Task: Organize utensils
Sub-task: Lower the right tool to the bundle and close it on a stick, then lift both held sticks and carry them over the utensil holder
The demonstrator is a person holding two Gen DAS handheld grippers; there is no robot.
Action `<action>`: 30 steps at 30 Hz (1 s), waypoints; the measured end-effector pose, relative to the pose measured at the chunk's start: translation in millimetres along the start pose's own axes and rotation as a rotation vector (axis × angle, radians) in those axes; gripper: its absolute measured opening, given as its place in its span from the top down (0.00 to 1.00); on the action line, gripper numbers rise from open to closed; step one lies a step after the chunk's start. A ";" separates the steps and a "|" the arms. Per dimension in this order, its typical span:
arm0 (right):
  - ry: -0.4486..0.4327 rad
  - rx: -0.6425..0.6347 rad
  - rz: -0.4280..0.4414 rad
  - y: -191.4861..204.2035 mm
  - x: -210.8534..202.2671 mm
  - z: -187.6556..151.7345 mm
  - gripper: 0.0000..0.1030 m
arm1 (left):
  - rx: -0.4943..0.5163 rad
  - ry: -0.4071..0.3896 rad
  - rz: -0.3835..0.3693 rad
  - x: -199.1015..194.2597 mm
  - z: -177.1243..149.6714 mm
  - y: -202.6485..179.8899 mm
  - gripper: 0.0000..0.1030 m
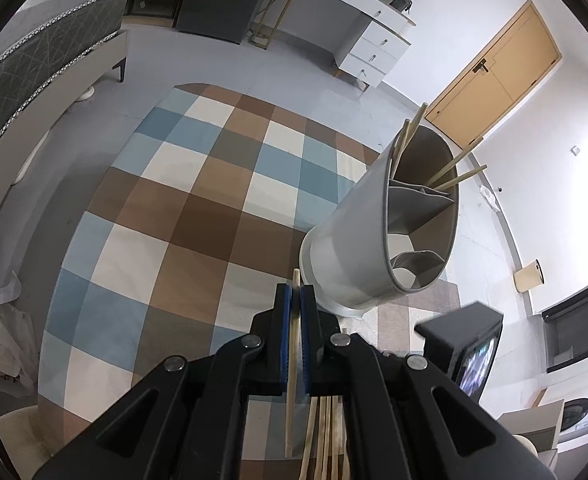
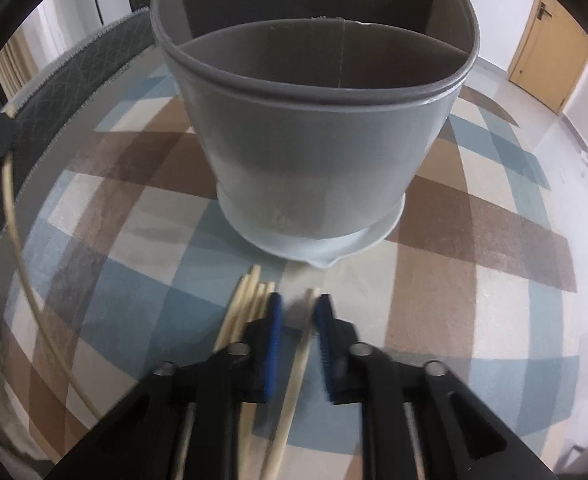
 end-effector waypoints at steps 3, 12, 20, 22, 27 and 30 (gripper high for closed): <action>-0.056 0.022 0.042 -6.1 -13.7 -8.6 0.97 | 0.018 -0.010 -0.002 -2.5 -3.4 -3.0 1.00; -0.252 0.139 0.195 -36.9 -96.9 -15.7 0.97 | 0.111 -0.056 0.041 -29.5 -21.6 -24.1 0.99; -0.367 0.185 0.269 -47.3 -147.3 -34.4 0.97 | 0.187 -0.089 0.103 -56.2 -37.2 -52.4 0.99; -0.380 0.200 0.281 -51.0 -152.1 -36.7 0.97 | 0.205 -0.087 0.125 -59.8 -40.3 -57.6 0.99; -0.430 0.214 0.307 -56.4 -167.1 -38.5 0.97 | 0.233 -0.086 0.162 -66.3 -46.7 -68.4 0.99; -0.443 0.225 0.319 -58.9 -171.0 -38.7 0.97 | 0.255 -0.088 0.179 -69.1 -48.6 -75.5 1.00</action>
Point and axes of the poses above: each gripper's, at about its wrist camera, not at the fingertips, and x roughly the way its jaws point, y to its left, z to its top, the point moved 1 cm from there along x, roughly the way its jaws point, and after that the axes turned 9 degrees about x, right-handed, at the moved point
